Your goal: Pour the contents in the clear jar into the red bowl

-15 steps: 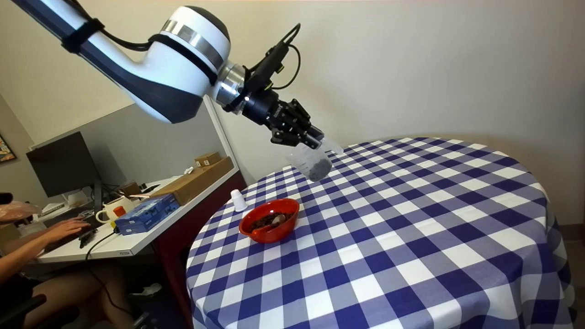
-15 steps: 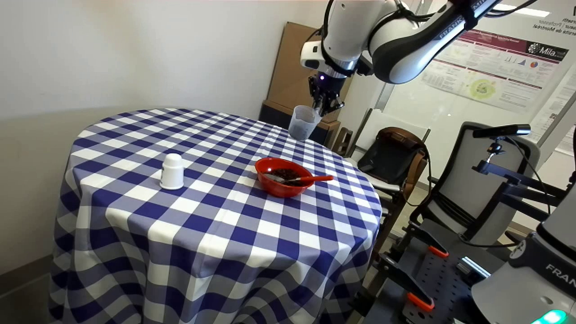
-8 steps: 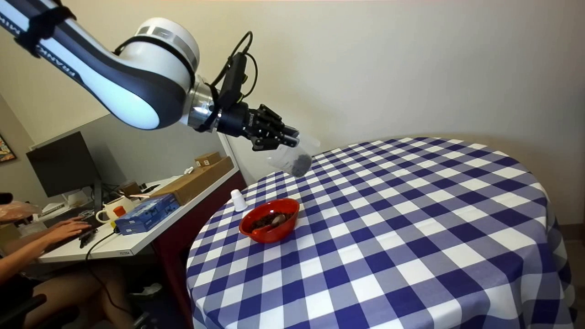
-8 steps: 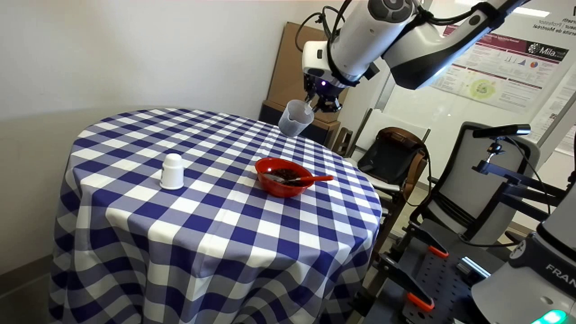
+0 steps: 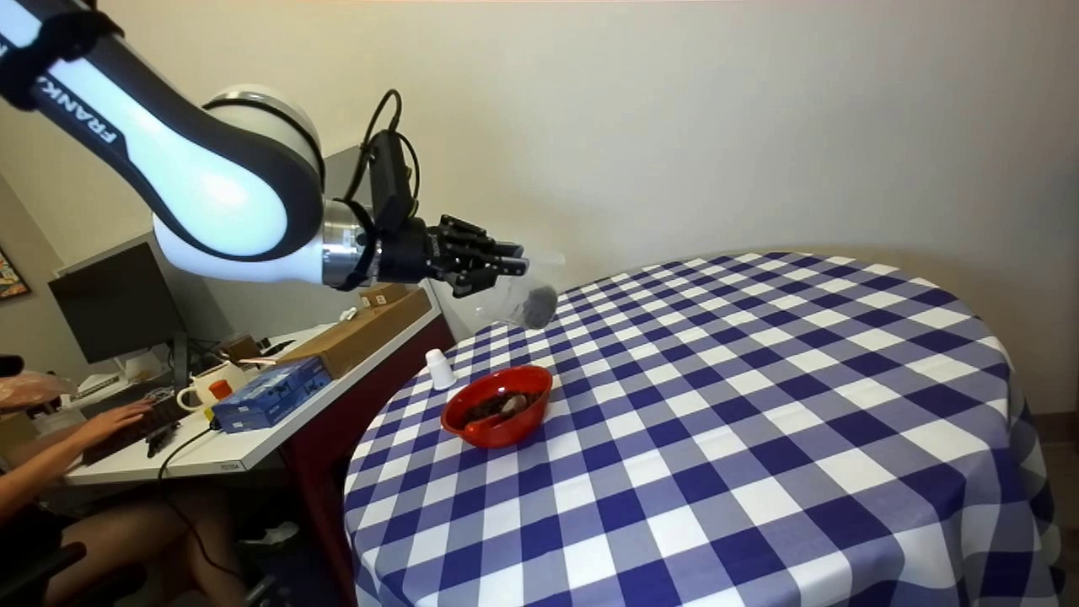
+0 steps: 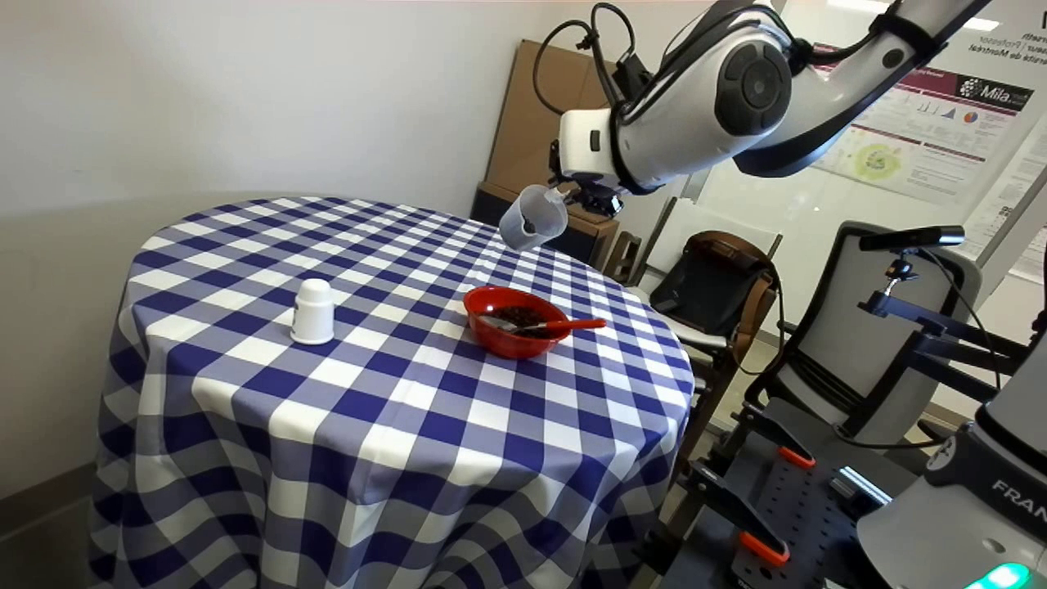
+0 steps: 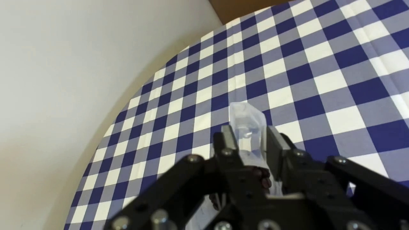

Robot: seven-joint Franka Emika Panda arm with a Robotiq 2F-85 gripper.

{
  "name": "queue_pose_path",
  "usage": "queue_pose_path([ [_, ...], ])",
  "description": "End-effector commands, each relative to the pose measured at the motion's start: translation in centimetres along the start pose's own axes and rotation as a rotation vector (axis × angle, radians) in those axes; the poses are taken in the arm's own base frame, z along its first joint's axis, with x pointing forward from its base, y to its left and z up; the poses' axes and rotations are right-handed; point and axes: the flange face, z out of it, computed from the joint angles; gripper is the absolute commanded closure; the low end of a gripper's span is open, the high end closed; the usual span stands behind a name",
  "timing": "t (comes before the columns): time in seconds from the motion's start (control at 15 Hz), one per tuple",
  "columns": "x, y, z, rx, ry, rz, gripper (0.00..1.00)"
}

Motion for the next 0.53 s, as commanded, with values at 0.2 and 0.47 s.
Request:
queue_pose_path([
  [0.2,1.3,-1.7,-1.7,-0.229,-0.116,-0.112,0.88],
  [0.47,1.5,-3.1,-1.8,-0.36,-0.199,-0.176,0.88],
])
